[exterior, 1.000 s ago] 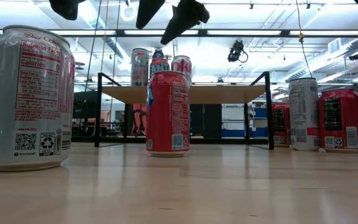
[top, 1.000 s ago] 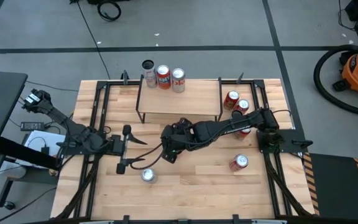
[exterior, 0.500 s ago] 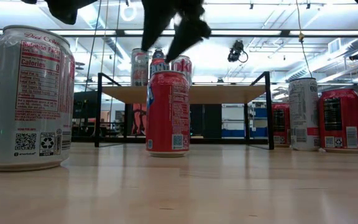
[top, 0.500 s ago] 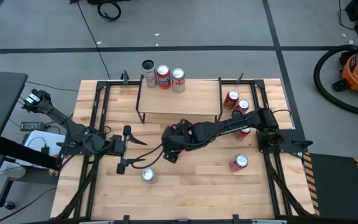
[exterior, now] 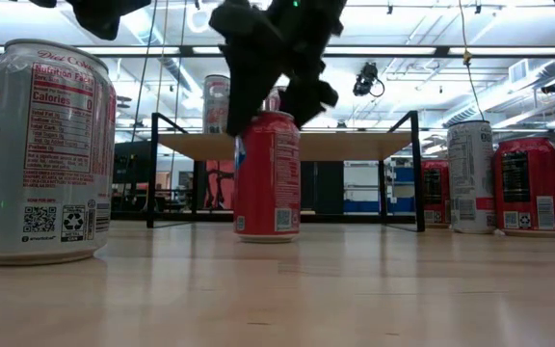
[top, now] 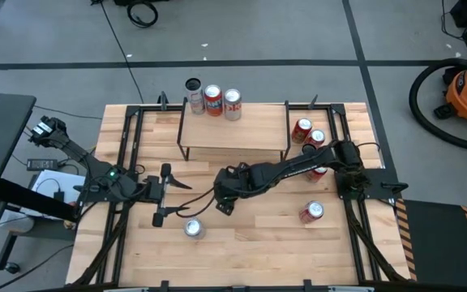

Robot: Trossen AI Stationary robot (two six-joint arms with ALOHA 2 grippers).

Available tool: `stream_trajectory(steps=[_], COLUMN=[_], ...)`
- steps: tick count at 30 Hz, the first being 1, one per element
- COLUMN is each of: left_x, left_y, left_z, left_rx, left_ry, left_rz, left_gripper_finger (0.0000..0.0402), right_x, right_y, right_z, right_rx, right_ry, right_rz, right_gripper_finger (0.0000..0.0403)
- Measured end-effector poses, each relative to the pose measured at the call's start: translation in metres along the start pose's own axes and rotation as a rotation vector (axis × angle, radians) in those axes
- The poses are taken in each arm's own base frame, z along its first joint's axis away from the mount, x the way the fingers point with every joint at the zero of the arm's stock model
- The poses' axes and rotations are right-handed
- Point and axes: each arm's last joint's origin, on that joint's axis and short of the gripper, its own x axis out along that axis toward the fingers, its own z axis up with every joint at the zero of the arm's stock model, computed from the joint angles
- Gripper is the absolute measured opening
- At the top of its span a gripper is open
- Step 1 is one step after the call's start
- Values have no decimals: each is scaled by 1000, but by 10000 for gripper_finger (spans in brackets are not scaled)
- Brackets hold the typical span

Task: Place canned beverage on shelf
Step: Put the center orange soda can on the shelf aligned with the other orange soda can

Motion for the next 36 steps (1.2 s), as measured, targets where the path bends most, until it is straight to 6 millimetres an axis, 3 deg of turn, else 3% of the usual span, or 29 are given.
stream_trajectory(steps=[10, 18, 20, 29, 36], left_x=[0, 0, 0, 0, 0], left_y=[0, 0, 0, 0, 0], left_z=[0, -1, -1, -3, -3], left_rx=[-3, -3, -2, -4, -9], left_ry=[3, 8, 10, 30, 28], left_rz=[0, 0, 0, 1, 0], left_gripper_finger=[292, 292, 292, 292, 292], right_x=[8, 6, 6, 12, -7], right_y=[-11, -11, -11, -17, -10], right_z=[0, -1, -1, -1, 8], right_rx=[-114, -682, -745, -639, -578], right_ry=[106, 118, 112, 149, 129], right_rz=[96, 232, 236, 187, 181], right_gripper_finger=[328, 329, 331, 372, 393])
